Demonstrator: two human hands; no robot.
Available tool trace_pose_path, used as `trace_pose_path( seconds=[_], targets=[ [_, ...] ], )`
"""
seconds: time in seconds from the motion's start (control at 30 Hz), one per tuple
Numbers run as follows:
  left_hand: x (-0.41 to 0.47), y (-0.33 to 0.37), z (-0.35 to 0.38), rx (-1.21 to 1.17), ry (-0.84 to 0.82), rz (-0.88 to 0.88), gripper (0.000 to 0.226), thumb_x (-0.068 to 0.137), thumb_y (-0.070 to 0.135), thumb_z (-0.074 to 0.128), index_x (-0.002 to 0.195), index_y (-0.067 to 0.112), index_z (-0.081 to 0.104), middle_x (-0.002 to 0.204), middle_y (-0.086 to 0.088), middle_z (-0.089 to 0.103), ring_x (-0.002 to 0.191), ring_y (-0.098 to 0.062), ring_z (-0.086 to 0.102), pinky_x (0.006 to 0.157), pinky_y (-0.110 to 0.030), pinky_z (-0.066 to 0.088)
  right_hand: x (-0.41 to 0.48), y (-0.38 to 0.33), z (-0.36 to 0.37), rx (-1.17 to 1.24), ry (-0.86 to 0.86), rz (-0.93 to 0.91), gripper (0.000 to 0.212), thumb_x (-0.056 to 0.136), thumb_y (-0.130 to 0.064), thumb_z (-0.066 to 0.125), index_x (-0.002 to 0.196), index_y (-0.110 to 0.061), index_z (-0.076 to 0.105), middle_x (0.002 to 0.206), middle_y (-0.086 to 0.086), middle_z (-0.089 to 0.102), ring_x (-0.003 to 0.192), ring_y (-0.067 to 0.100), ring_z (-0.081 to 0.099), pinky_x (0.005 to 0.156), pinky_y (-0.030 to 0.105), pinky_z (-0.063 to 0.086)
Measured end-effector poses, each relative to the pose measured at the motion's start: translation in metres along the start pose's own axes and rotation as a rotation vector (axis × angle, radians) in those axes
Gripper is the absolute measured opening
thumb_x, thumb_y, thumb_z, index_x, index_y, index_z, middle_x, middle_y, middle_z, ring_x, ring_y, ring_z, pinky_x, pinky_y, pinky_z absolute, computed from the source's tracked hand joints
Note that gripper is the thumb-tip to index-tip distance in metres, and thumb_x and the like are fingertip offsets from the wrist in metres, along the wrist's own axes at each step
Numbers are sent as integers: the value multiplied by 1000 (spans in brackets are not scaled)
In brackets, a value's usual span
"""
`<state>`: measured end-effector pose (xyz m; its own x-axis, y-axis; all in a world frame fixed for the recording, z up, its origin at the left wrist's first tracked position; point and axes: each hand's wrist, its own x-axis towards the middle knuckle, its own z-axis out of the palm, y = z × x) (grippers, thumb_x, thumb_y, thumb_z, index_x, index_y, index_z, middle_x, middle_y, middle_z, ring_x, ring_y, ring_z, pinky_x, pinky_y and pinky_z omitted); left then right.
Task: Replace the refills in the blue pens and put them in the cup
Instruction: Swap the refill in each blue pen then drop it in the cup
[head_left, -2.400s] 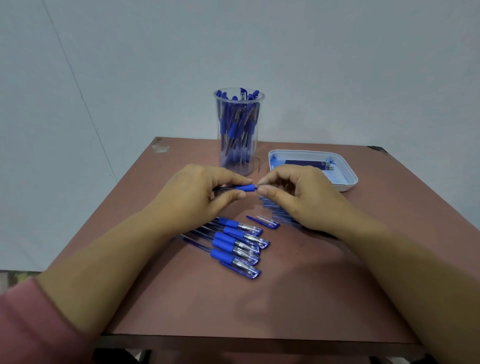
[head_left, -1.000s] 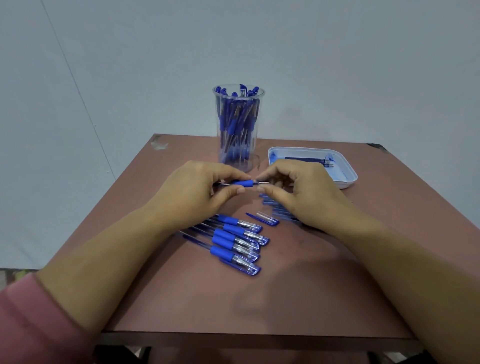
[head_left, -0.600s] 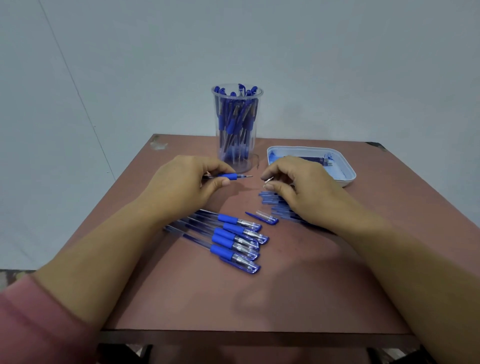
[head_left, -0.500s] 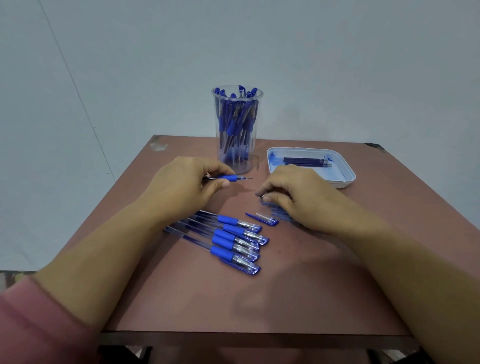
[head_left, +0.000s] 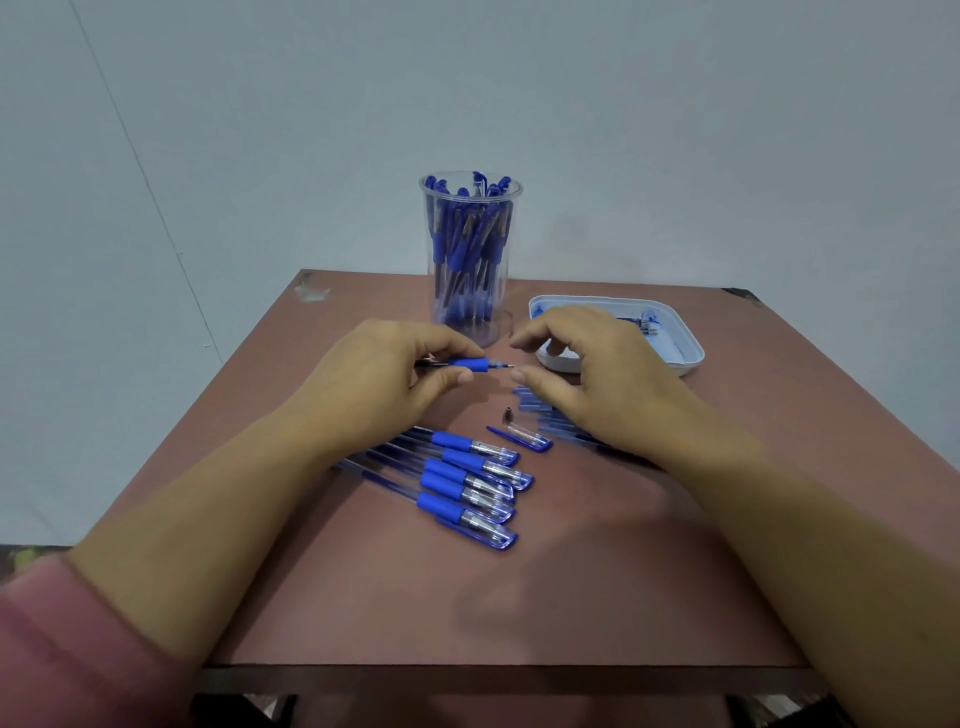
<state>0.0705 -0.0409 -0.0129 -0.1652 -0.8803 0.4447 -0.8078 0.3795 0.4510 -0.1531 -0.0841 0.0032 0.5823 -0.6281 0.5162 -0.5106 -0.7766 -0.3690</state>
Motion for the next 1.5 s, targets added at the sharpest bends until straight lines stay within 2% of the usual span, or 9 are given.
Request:
trace_pose_path(
  seconds=[0.13,0.27,0.47,0.67,0.77,0.87,1.07,1.17,1.5],
  targets=[
    [0,5,2,4,1,32,22,89,36,66,111,37,70,94,19,72,85,-5,66,76,-37,54,1,1,3,23,-47,5,12,86,-22,72,98,-23,71,89,-8,68,82,6,59,76,24,49],
    [1,2,2,42,2,-5,22,89,37,67,110,38,70,89,18,70,79,-5,63,75,-35,54,-4,10,-11,-74,-71,50,7,87,-18,68,93,-20,69,88,-6,67,86,11,57,81,34,49],
    [0,4,5,37,-13,-2,21,89,38,66,109,40,70,81,15,69,74,-6,61,71,-35,53,-3,1,-3,-51,-46,-53,24,84,-23,72,108,-22,70,94,-8,70,88,7,57,79,24,47],
    [1,2,5,42,-13,-17,21,88,39,66,109,41,69,85,15,70,78,-9,63,74,-38,54,-7,11,-9,-175,-36,-16,10,84,-19,65,93,-20,69,85,-11,67,83,12,55,80,38,47],
    [1,2,7,45,-22,-2,22,88,42,64,109,41,69,84,12,71,76,-10,63,72,-39,53,-6,7,-5,-157,-49,-88,21,83,-26,69,104,-23,71,90,-9,69,83,8,53,79,32,47],
    [1,2,7,48,-27,2,22,89,41,64,110,40,69,84,13,70,76,-10,63,71,-38,53,-4,3,-3,-135,-46,-113,20,86,-20,68,105,-21,73,88,-7,70,81,5,51,75,27,46],
    [1,-7,1,61,22,-21,21,89,37,66,110,38,71,88,19,70,77,-4,61,73,-29,51,-12,24,-23,-144,-122,122,12,89,-20,66,99,-25,71,82,-22,58,82,-1,54,82,29,50],
    [2,-9,1,58,37,-30,22,89,37,67,110,37,71,90,18,71,76,-1,60,72,-27,50,-14,26,-27,-163,-210,179,13,90,-20,65,99,-26,70,84,-22,58,86,1,58,85,28,51],
    [2,-8,1,53,32,-34,23,88,40,66,110,37,71,93,17,72,79,-2,62,74,-25,50,-15,29,-29,-190,-302,209,14,91,-26,64,102,-31,70,97,-16,66,93,1,52,85,21,44]
  ],
)
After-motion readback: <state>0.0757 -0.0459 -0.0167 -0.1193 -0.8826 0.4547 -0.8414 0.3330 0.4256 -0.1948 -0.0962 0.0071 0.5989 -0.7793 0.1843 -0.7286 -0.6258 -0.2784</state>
